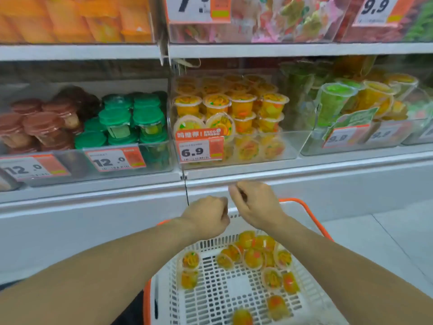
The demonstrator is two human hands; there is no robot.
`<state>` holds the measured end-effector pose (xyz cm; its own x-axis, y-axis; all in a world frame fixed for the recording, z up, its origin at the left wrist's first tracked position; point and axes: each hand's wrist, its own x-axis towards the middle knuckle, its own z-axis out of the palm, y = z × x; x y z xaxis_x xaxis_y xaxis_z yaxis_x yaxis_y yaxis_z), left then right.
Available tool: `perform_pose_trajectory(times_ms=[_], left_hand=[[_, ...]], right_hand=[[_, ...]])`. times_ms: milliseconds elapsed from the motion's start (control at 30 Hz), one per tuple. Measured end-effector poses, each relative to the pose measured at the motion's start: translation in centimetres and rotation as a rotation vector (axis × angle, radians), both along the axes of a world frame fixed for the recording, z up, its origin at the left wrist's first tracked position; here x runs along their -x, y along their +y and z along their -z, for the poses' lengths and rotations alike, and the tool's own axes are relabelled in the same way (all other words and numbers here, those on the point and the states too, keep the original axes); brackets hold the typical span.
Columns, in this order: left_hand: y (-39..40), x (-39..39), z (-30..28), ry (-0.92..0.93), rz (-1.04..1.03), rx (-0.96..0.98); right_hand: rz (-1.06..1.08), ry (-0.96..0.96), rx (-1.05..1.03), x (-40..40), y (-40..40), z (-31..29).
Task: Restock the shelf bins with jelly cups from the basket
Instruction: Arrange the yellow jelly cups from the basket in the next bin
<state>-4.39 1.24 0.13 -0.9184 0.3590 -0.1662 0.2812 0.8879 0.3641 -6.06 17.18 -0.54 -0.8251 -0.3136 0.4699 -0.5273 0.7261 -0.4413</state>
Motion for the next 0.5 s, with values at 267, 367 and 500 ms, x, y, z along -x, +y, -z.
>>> perform_pose_trajectory(times_ms=[267, 367, 500], left_hand=[[-1.8, -7.8, 19.8, -0.403, -0.161, 0.409], [-4.0, -9.1, 23.0, -0.141, -0.305, 0.41], [-4.2, -8.0, 25.0, -0.087, -0.432, 0.183]], right_hand=[[0.157, -1.196, -0.599, -11.5, 8.0, 19.8], [0.154, -1.284, -0.612, -12.3, 9.0, 21.4], [0.089, -1.257, -0.658, -10.5, 6.8, 22.2]])
